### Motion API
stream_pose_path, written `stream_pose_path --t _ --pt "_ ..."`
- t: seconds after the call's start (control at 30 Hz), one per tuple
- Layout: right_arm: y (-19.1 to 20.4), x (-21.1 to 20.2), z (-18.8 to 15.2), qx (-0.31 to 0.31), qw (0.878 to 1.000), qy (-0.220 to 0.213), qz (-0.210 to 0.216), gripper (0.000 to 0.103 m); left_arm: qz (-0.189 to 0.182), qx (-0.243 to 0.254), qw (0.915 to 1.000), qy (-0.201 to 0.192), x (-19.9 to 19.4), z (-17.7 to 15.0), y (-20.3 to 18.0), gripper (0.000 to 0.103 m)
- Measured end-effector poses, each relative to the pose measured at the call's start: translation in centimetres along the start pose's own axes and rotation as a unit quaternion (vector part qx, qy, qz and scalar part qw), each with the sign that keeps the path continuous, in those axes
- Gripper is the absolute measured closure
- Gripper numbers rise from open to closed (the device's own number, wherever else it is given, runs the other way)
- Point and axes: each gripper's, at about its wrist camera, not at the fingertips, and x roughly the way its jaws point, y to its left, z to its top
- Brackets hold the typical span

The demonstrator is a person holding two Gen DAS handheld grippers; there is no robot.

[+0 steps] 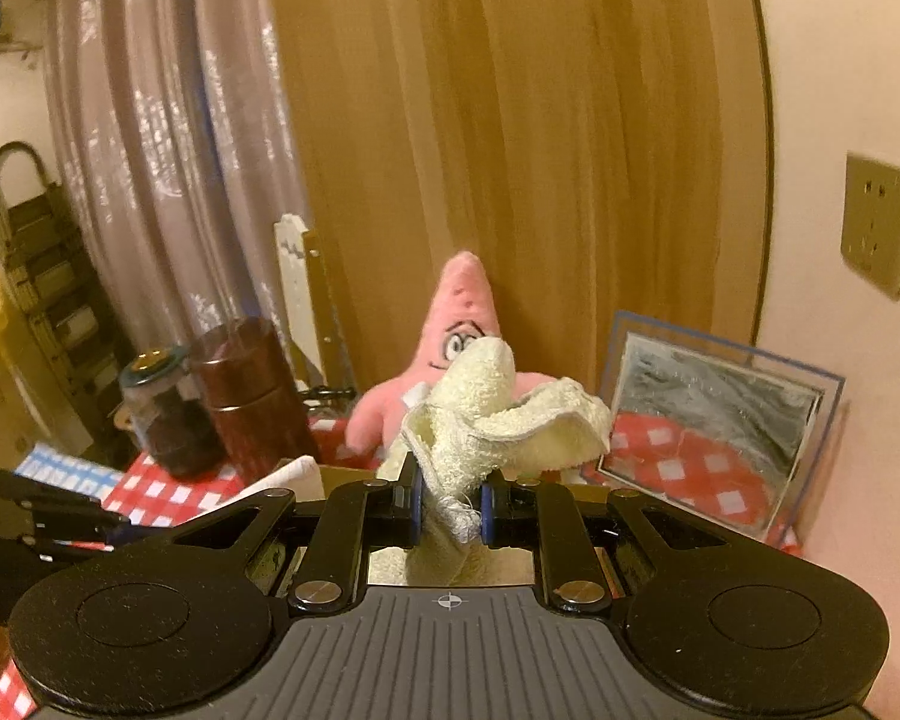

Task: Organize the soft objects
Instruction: 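Carry both cloths into the cardboard box and open both tools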

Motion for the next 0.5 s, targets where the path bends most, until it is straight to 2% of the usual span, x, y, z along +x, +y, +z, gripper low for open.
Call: stream_pose_path --t 0.2,0.27,0.33,0.5 --pt "-1.5 3.5 -1.1 0.010 1.000 0.019 -0.019 0.085 -0.002 0.003 0.9999 0.011 3.5 0.5 -0.2 0.090" --pt "-1.9 4.3 -1.7 0.012 0.999 0.026 -0.020 0.085 -0.004 0.005 0.9999 0.011 4.5 0.5 -0.5 0.085" --pt "-2.0 5.1 -2.2 0.013 0.999 0.033 -0.020 0.085 -0.008 0.000 0.9998 0.019 5.5 0.4 -0.8 0.071" --pt "-2.1 6.2 -3.2 0.013 0.999 0.050 -0.015 0.085 -0.010 0.005 0.9997 0.021 6.0 0.2 -1.0 0.068"
